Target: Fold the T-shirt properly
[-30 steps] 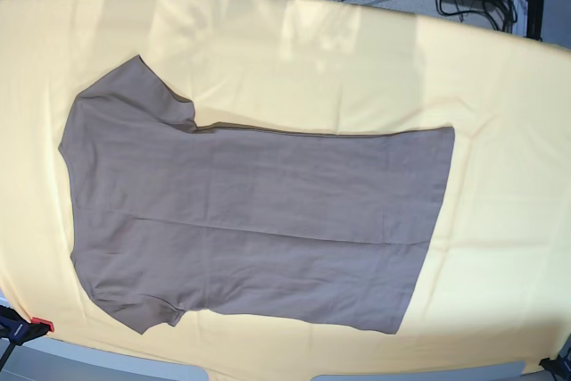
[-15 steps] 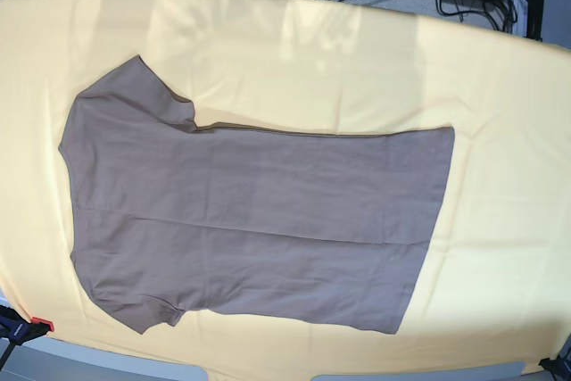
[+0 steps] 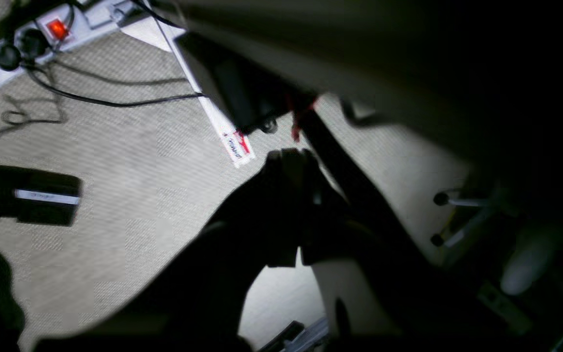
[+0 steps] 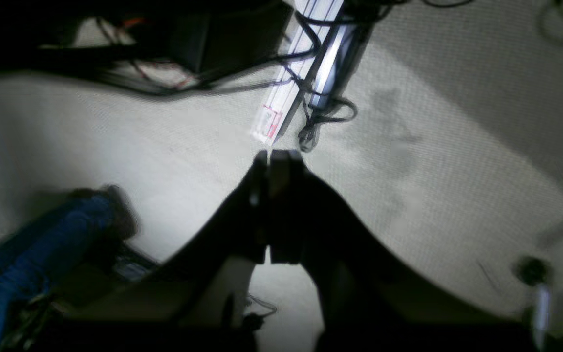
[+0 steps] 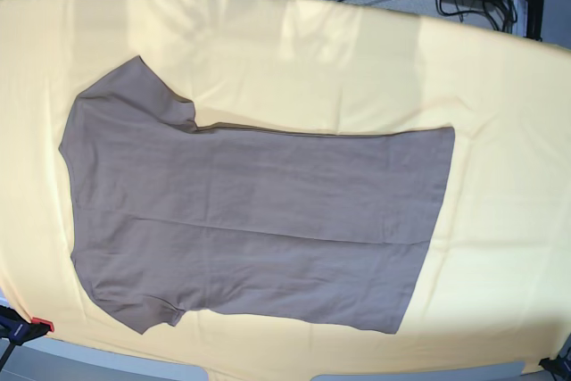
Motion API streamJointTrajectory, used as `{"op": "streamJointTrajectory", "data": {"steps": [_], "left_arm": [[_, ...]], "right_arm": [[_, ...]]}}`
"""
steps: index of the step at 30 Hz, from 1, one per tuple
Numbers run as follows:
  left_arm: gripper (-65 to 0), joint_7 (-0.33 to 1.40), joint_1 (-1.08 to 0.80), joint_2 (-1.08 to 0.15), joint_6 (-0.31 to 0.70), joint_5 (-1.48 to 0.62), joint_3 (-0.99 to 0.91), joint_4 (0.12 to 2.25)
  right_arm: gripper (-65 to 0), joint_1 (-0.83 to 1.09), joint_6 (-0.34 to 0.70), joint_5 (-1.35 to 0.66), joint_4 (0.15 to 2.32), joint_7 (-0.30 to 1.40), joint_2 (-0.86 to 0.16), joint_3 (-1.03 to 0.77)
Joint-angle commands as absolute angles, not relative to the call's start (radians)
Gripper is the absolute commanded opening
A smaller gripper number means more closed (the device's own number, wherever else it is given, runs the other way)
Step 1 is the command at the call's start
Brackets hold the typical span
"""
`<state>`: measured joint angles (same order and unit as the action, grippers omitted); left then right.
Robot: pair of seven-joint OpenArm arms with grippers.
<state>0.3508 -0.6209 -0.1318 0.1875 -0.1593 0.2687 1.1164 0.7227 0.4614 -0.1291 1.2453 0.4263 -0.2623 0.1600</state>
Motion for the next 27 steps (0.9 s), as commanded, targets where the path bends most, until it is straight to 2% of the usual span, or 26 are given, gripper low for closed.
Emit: {"op": "streamJointTrajectory", "data": {"steps": [1, 6, 12, 18, 24, 27], "left_arm": [[-65.0, 0.364, -0.662, -0.155, 0.190, -0.166, 0.268, 1.168], [-65.0, 0.394, -0.806, -0.270, 0.183, -0.165, 0.268, 1.422], [-65.0, 0.402, -0.980, -0.414, 0.090, -0.116, 0.230, 1.758], [-65.0, 0.401, -1.154, -0.467, 0.089, -0.087, 0.036, 2.097], [-65.0, 0.401, -1.201, -0.469, 0.162, -0.150, -0.185, 2.342], [-65.0, 0.401, -1.191, -0.472, 0.213, -0.197, -0.269, 2.356]], "right_arm": [[-65.0, 0.776, 0.463, -0.134, 1.302, 0.442, -0.283, 0.158], [-65.0, 0.969, 0.382, -0.134, 1.587, 0.477, -0.362, 0.156], [-65.0, 1.161, 0.272, -0.114, 1.945, 0.566, -0.440, 0.156], [-65.0, 1.309, 0.117, 0.093, 2.239, 0.589, -0.469, 0.155], [-65.0, 1.309, -0.027, 0.263, 2.356, 0.607, -0.469, 0.155], [-65.0, 1.309, -0.054, 0.361, 2.356, 0.603, -0.469, 0.131]]}}
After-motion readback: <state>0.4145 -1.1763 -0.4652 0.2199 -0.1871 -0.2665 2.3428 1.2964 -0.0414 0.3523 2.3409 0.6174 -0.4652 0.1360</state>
